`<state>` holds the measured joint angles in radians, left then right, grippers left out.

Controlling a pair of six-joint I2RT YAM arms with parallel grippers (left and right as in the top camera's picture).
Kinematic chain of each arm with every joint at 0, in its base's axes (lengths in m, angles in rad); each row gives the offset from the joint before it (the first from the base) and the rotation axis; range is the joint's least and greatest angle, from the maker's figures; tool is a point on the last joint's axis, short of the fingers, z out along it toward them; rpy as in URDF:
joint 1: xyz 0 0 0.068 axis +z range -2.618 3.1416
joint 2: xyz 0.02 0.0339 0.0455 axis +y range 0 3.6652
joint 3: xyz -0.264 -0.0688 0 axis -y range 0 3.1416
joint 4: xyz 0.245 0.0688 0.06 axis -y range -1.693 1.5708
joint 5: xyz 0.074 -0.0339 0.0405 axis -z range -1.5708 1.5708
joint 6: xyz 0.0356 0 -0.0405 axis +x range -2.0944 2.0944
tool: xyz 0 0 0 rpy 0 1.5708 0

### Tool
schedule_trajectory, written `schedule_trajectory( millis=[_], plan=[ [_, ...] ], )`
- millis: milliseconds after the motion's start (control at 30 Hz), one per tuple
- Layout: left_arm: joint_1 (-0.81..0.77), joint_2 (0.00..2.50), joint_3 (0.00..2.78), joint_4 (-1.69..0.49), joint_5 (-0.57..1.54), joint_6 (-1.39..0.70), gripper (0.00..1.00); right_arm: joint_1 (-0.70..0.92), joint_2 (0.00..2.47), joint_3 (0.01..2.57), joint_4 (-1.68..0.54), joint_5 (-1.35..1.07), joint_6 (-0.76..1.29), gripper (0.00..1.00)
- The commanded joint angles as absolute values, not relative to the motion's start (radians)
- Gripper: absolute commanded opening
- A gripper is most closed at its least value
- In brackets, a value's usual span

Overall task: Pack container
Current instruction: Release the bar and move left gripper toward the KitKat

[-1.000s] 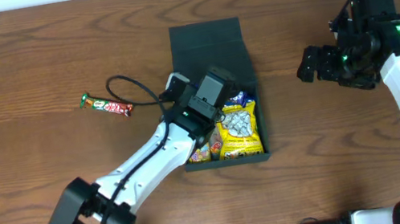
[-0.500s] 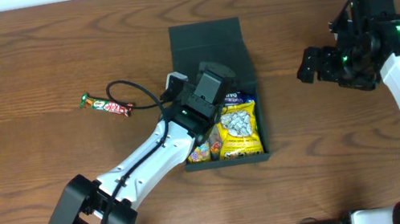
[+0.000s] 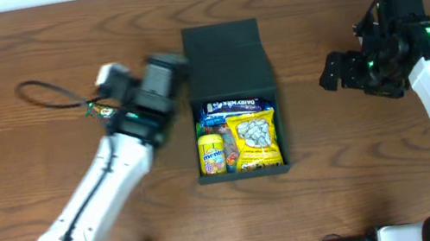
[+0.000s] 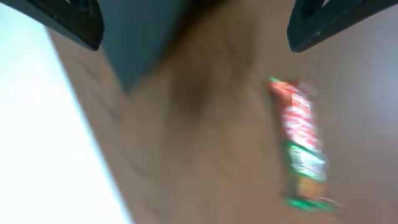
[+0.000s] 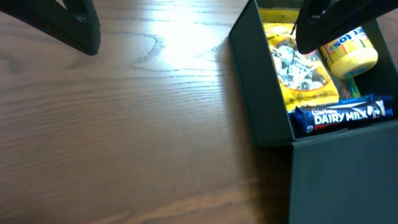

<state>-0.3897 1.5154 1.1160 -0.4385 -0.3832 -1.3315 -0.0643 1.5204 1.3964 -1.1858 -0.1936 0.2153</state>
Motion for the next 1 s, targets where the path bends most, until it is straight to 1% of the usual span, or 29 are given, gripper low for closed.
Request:
schedule_trajectory(
  millis=[0, 67, 133, 233, 300, 833, 867, 933, 967],
  plan=[
    [-0.237, 1.544, 1.113, -0.453, -0.237, -1.31, 0.95, -0.072, 1.524, 1.393, -1.175, -0.199, 0.201, 0.99],
    [-0.166, 1.571, 1.113, -0.436, -0.166, -1.26, 0.95, -0.072, 1.524, 1.393, -1.167, -0.199, 0.201, 0.99],
    [-0.109, 1.612, 1.113, -0.403, -0.083, -1.162, 0.95, -0.072, 1.524, 1.393, -1.164, -0.199, 0.201, 0.99],
    [-0.08, 1.671, 1.114, -0.385, -0.004, -1.069, 0.95, -0.072, 1.524, 1.393, -1.164, -0.199, 0.201, 0.99],
    [-0.077, 1.705, 1.114, -0.395, 0.006, -1.032, 0.95, -0.072, 1.524, 1.393, -1.164, -0.199, 0.201, 0.99],
    [-0.077, 1.862, 1.114, -0.416, 0.053, -1.032, 0.96, -0.072, 1.524, 1.386, -1.166, -0.199, 0.201, 0.99],
    [-0.077, 1.865, 1.114, -0.418, 0.053, -1.033, 0.96, -0.072, 1.524, 1.383, -1.165, -0.199, 0.201, 0.99],
    [-0.077, 1.868, 1.114, -0.418, 0.053, -1.036, 1.0, -0.072, 1.524, 1.371, -1.159, -0.199, 0.201, 0.99],
    [-0.077, 1.87, 1.114, -0.42, 0.053, -1.036, 1.0, -0.072, 1.524, 1.364, -1.155, -0.199, 0.201, 0.99]
  ],
)
